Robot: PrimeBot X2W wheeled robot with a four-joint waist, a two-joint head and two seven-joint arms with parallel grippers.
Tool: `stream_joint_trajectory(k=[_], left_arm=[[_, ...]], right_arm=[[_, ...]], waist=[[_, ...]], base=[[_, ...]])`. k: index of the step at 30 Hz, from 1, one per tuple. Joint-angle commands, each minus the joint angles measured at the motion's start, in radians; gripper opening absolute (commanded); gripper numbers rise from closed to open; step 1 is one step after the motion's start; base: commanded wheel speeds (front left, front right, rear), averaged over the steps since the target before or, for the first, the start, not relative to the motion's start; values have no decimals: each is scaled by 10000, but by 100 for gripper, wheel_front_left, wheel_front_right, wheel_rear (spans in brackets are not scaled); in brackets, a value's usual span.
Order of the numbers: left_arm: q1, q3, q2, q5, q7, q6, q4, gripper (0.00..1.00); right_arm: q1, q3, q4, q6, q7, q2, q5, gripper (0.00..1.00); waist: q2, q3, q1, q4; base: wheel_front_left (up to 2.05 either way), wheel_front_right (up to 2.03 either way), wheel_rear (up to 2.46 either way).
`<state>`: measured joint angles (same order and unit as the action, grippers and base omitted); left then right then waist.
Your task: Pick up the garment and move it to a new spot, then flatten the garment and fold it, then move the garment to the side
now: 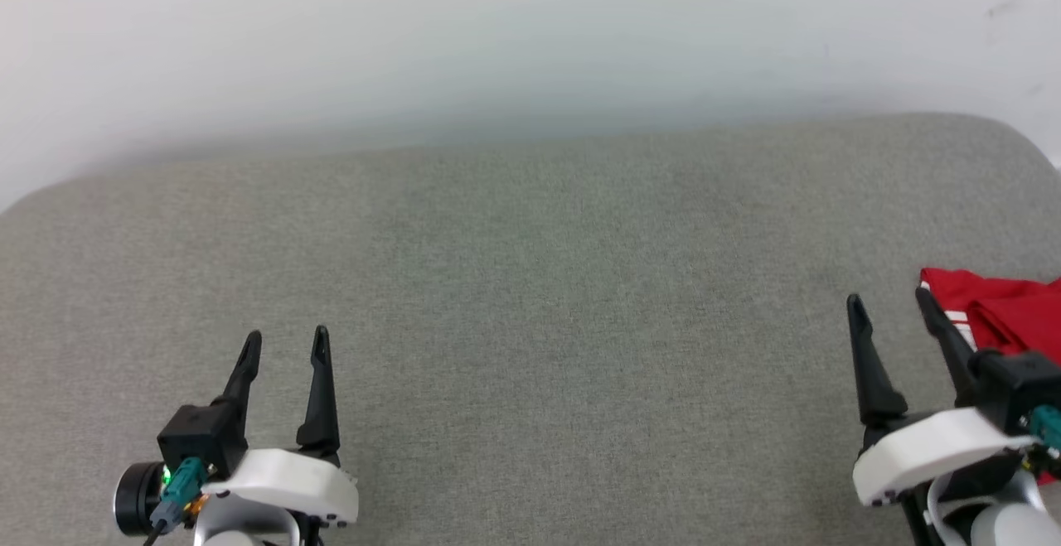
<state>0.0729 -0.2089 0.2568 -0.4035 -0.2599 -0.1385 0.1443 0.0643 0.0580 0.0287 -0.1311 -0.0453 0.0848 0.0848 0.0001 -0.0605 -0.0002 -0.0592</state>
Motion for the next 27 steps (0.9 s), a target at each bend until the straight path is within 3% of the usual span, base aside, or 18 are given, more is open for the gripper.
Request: stream_joint_trajectory(k=[1,10,27], left_arm=[[-88,32,37,35,-54,36,23,100],[-856,-49,-66,174,-68,125,98,100],[-889,183,-357,457,-71,255,-8,100]], right_arm=[[-210,-41,-66,8,24,-49,-48,100],[-1359,-235,-822,8,420,-145,-55,100],[-1094,-325,-723,8,435,5,118,100]], waist=[[-1,202,2,88],[-1,759,2,92],[-1,694,2,95]], base=[[0,0,0],[0,0,0],[0,0,0]])
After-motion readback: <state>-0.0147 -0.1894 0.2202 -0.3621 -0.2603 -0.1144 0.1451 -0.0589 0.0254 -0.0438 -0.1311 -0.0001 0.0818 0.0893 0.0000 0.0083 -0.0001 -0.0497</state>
